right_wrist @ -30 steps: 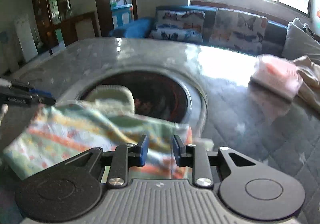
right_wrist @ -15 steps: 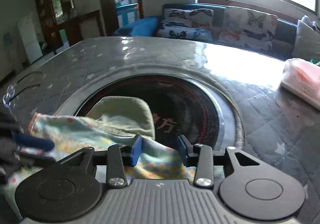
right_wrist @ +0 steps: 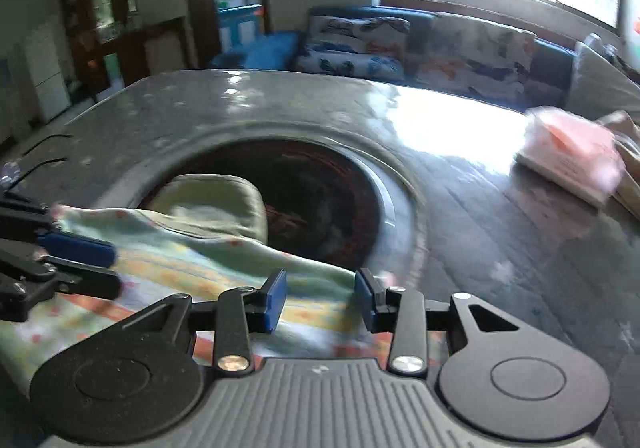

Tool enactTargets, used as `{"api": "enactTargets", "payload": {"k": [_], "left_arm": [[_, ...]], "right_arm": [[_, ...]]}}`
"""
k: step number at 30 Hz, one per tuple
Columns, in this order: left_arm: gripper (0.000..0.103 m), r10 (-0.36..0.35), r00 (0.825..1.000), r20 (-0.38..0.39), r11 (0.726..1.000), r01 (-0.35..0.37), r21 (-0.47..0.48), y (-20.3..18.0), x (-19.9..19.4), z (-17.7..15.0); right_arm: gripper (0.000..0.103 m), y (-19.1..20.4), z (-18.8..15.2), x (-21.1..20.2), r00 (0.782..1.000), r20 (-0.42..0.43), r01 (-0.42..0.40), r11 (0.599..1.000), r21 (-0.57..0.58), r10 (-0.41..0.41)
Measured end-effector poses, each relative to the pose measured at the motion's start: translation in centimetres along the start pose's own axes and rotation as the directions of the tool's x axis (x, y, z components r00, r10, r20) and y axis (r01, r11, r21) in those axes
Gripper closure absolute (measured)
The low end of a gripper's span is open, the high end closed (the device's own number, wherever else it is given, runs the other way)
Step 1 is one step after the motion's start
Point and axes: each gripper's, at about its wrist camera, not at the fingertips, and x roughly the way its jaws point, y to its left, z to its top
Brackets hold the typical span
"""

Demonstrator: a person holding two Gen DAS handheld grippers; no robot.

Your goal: Fold clothes

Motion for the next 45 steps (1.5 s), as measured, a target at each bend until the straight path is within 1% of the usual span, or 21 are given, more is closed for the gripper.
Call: {"api": "enactTargets", "payload": {"k": [2, 4, 6, 7, 8, 12, 14, 16, 19, 23, 24, 27, 30, 34, 36, 38, 41, 43, 45], "left_arm": [[0.075, 0.002, 1.000, 0.000, 1.000, -0.002, -0.014, 0.3, -0.2, 0.0], [0.072, 0.008, 1.000, 0.007, 1.000, -0.008, -0.020, 0.2, -0.4, 0.1], [0.069, 0.009, 1.000, 0.011, 1.000, -0.009, -0.019, 0.0, -0.3, 0.2], [0.069, 0.008, 1.000, 0.008, 1.000, -0.008, -0.017, -0.2, -0.2, 0.2], [0.069, 0.007, 1.000, 0.006, 1.000, -0.007, -0.015, -0.4, -0.1, 0.2], [0.069, 0.017, 1.000, 0.004, 1.000, -0.017, 0.002, -1.0, -0.1, 0.0], [0.069, 0.015, 1.000, 0.006, 1.000, -0.015, 0.005, -1.2, -0.5, -0.2], [0.067, 0.013, 1.000, 0.008, 1.000, -0.013, 0.013, -1.5, -0.9, -0.5], [0.066, 0.004, 1.000, 0.015, 0.999, -0.005, 0.041, -2.5, -1.3, -1.1], [0.065, -0.010, 1.000, 0.023, 0.997, 0.008, 0.079, -4.1, -1.8, -2.1], [0.063, -0.008, 1.000, 0.025, 0.996, 0.005, 0.089, -4.5, -1.9, -2.4], [0.062, -0.004, 0.999, 0.031, 0.994, 0.000, 0.108, -5.4, -2.4, -3.2], [0.062, -0.007, 0.999, 0.035, 0.994, 0.003, 0.112, -5.9, -2.8, -3.7], [0.059, -0.012, 0.999, 0.041, 0.995, 0.008, 0.102, -6.3, -3.4, -4.2], [0.059, -0.009, 0.999, 0.043, 0.996, 0.005, 0.094, -6.5, -3.7, -4.5], [0.059, -0.007, 0.999, 0.049, 0.996, 0.002, 0.087, -6.5, -4.1, -4.9], [0.058, -0.008, 0.999, 0.054, 0.998, 0.005, 0.060, -6.4, -4.6, -5.4], [0.058, -0.001, 0.998, 0.056, 0.999, -0.002, 0.044, -6.3, -4.8, -5.8], [0.057, 0.005, 0.998, 0.056, 1.000, -0.006, 0.030, -6.2, -5.1, -6.1]], "right_arm": [[0.065, -0.6, 0.0, -0.5, 1.000, 0.014, 0.013, 1.000, 0.025, -0.014], [0.064, -0.4, 0.1, -1.2, 0.999, 0.035, 0.011, 1.000, 0.021, -0.011], [0.062, 0.3, 0.1, -1.7, 0.999, 0.049, -0.011, 1.000, 0.009, 0.011], [0.058, 0.8, 0.0, -1.8, 0.998, 0.050, -0.028, 1.000, -0.005, 0.029], [0.056, 1.3, 0.0, -1.8, 0.998, 0.052, -0.046, 0.999, -0.018, 0.047], [0.056, 2.8, -0.8, -1.3, 0.998, 0.014, -0.060, 0.997, -0.057, 0.061], [0.056, 3.0, -1.4, -1.8, 0.998, 0.008, -0.066, 0.996, -0.067, 0.067], [0.056, 3.2, -1.9, -2.4, 0.997, 0.002, -0.072, 0.994, -0.077, 0.073], [0.056, 3.5, -2.9, -3.7, 0.997, -0.009, -0.083, 0.991, -0.103, 0.082], [0.055, 3.7, -4.5, -5.7, 0.997, -0.014, -0.079, 0.991, -0.111, 0.078], [0.055, 3.6, -4.9, -6.2, 0.997, -0.015, -0.078, 0.991, -0.113, 0.077], [0.054, 3.6, -6.0, -7.5, 0.998, -0.013, -0.068, 0.991, -0.112, 0.067], [0.054, 3.5, -7.2, -8.7, 0.998, -0.006, -0.059, 0.992, -0.112, 0.059], [0.053, 3.7, -8.4, -9.7, 0.999, -0.023, -0.051, 0.989, -0.138, 0.048], [0.053, 3.8, -8.6, -10.2, 0.998, -0.025, -0.052, 0.988, -0.148, 0.049], [0.053, 3.5, -8.1, -10.7, 0.998, -0.015, -0.063, 0.989, -0.133, 0.061], [0.050, 3.2, -7.2, -11.3, 0.997, 0.030, -0.074, 0.993, -0.096, 0.077], [0.048, 3.3, -6.7, -11.0, 0.995, 0.055, -0.078, 0.993, -0.090, 0.083], [0.046, 3.7, -6.4, -10.2, 0.994, 0.063, -0.084, 0.993, -0.087, 0.090]]}}
